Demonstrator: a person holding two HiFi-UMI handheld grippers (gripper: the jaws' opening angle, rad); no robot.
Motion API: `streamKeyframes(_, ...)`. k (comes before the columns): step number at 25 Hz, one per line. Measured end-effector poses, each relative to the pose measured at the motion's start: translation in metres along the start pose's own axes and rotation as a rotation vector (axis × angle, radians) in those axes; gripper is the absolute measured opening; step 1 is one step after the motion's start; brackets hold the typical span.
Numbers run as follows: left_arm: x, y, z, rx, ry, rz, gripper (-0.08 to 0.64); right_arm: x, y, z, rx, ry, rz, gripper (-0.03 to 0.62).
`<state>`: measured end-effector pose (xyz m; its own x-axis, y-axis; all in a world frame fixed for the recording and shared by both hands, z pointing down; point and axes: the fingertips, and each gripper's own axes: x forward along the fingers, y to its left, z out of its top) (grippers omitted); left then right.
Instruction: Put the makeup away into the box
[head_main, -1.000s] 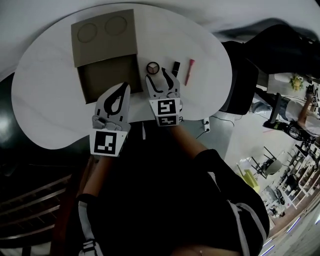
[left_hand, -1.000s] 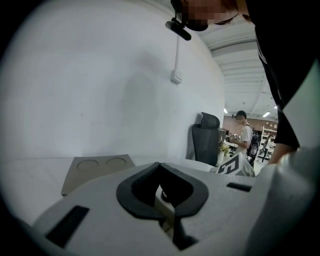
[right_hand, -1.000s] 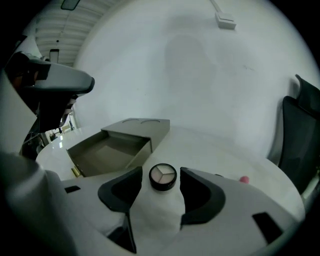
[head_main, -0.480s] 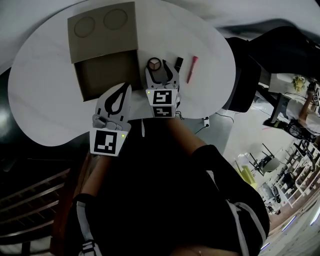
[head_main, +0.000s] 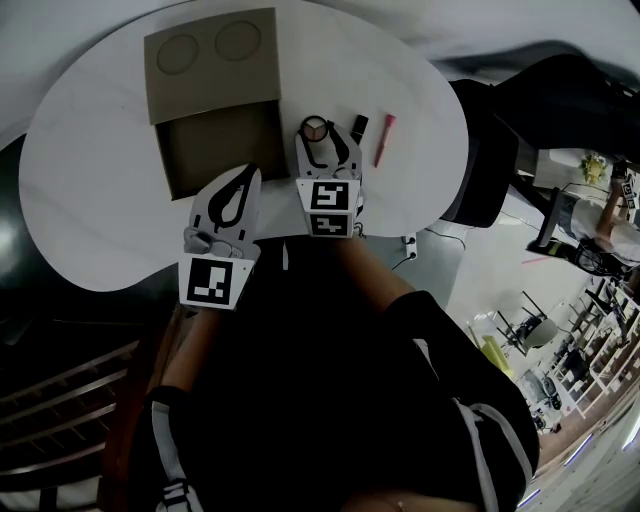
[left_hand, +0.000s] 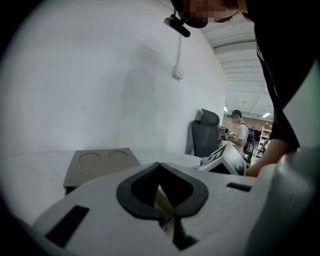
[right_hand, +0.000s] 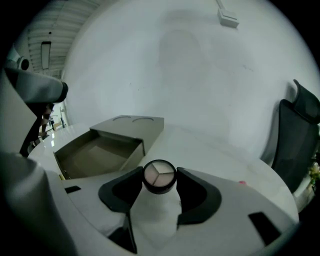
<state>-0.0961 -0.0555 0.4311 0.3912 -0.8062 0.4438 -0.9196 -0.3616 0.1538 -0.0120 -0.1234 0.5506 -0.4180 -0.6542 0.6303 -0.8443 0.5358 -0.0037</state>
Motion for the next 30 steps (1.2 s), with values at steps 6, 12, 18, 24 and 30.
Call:
streamKeyframes(6, -0.013, 0.001, 0.005, -0.005, -0.023, 0.011, 0.006, -0.027, 0.007, 0.03, -0.002, -0.037, 0.0, 0.229)
streamKeyframes(12, -0.031, 0.013, 0.014, -0.012, -0.072, 0.049, 0.008, -0.048, 0.025, 0.06, -0.021, -0.076, 0.024, 0.229)
streamKeyframes(18, -0.051, 0.032, 0.017, -0.029, -0.106, 0.102, 0.007, -0.053, 0.058, 0.077, -0.064, -0.095, 0.082, 0.229)
streamKeyframes(24, -0.072, 0.061, 0.005, -0.064, -0.114, 0.18, 0.008, -0.036, 0.102, 0.087, -0.113, -0.095, 0.168, 0.229)
streamKeyframes(30, -0.094, 0.094, -0.004, -0.087, -0.144, 0.271, 0.006, -0.02, 0.148, 0.094, -0.165, -0.089, 0.264, 0.229)
